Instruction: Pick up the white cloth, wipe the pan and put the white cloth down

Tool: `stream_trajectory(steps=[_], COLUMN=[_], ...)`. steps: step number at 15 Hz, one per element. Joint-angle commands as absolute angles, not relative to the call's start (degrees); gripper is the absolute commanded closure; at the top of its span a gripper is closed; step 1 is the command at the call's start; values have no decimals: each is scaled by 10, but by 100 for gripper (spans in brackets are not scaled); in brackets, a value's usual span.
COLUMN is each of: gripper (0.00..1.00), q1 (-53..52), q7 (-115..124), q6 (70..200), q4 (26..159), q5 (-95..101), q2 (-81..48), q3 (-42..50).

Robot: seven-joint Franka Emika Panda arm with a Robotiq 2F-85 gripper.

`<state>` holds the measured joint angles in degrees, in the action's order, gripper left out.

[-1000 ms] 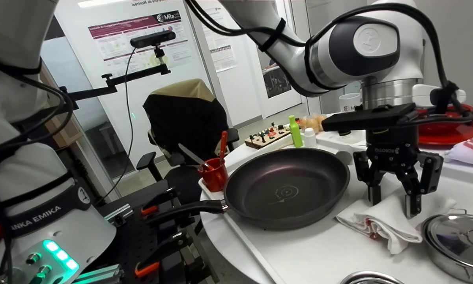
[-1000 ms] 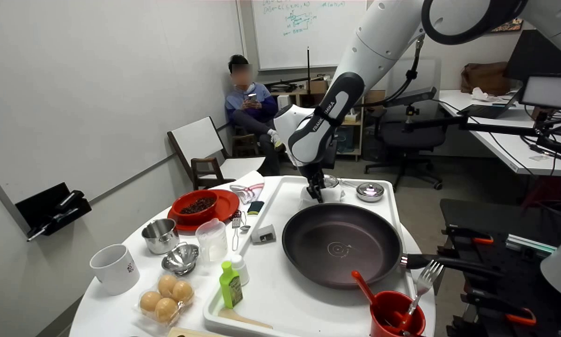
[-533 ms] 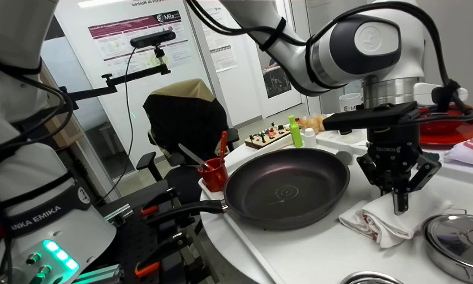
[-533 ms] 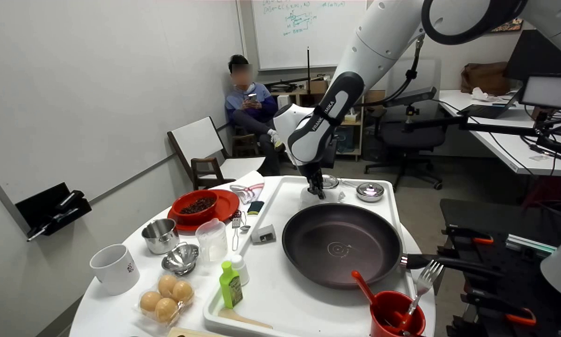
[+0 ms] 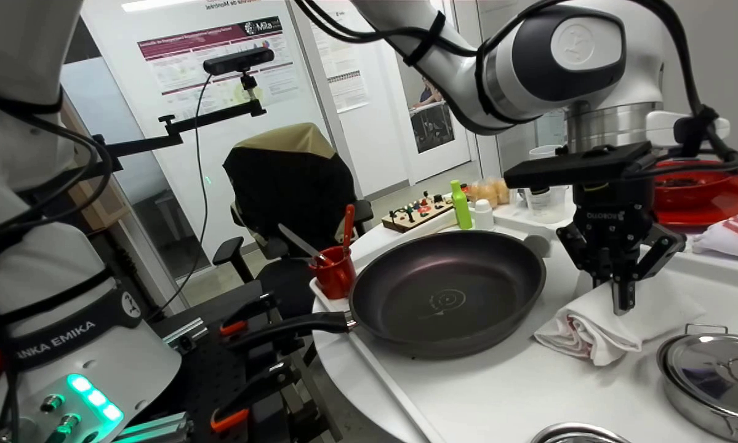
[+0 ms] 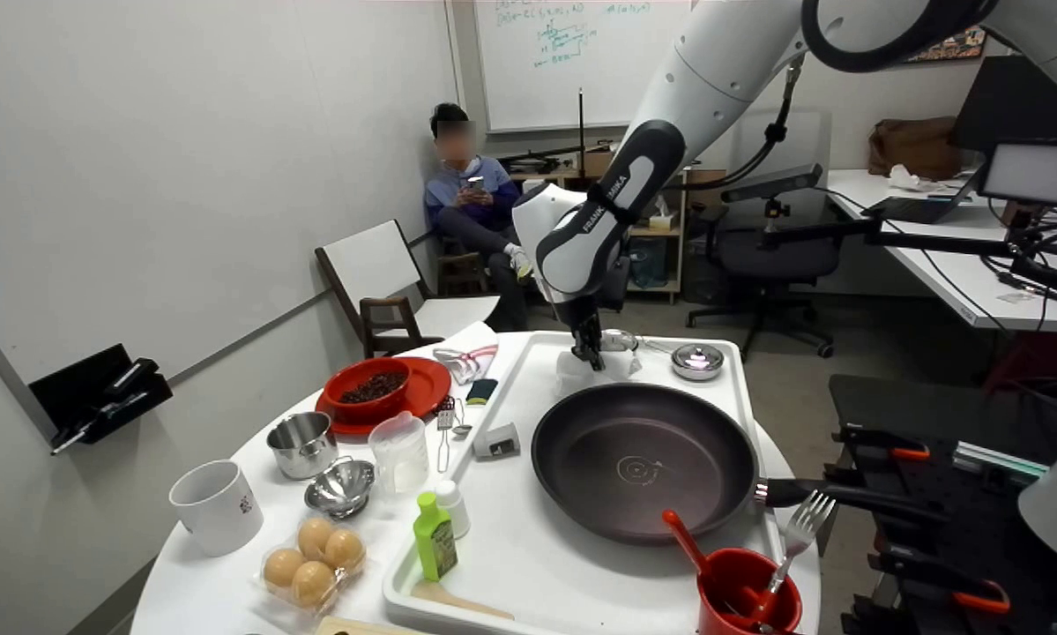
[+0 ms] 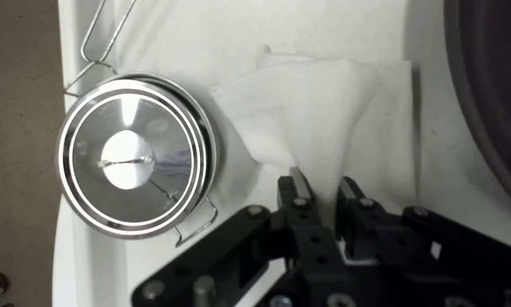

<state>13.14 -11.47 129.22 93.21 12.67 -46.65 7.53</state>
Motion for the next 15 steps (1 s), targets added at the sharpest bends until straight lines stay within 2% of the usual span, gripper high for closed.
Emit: stream_trajectory(steps=[1, 10, 15], gripper=[92, 91, 91], q1=[147, 159, 137], q7=[-157, -303, -309], q6=[1309, 1315, 1315], q4=[988, 1120, 1193], q5=[97, 48, 61], q2=[-385, -218, -184], q3=[50, 7, 12])
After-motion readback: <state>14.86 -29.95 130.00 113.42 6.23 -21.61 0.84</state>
